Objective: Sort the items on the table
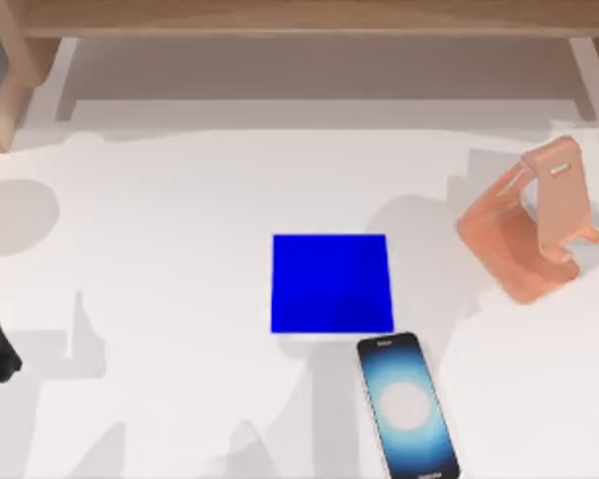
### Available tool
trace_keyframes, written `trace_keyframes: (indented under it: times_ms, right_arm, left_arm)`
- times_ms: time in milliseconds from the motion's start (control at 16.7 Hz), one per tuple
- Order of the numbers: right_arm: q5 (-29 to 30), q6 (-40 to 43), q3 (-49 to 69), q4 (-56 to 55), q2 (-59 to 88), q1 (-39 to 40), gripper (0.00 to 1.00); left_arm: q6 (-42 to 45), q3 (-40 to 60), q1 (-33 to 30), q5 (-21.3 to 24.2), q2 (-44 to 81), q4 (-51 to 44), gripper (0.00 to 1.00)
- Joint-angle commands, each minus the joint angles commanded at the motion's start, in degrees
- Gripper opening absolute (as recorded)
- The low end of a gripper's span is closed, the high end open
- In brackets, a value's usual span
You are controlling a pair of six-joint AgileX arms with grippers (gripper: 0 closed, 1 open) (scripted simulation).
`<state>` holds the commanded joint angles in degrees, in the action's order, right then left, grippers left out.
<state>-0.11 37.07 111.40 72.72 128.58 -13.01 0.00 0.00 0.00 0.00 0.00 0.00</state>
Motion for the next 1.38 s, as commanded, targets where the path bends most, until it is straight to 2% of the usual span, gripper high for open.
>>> trace_keyframes:
  times_ms: [540, 840, 1380]
  right_arm:
    - [0.0, -0.1, -11.7, -16.2, 4.3, -0.1, 1.00]
    - [0.0, -0.1, -12.6, -17.3, 4.7, -0.1, 1.00]
    - [0.0, -0.1, -12.6, -17.3, 4.7, -0.1, 0.32]
  left_arm:
    - [0.0, 0.0, 0.0, 0.0, 0.0, 0.0, 1.00]
    - [0.0, 0.0, 0.0, 0.0, 0.0, 0.0, 1.00]
    - [0.0, 0.0, 0.0, 0.0, 0.0, 0.0, 1.00]
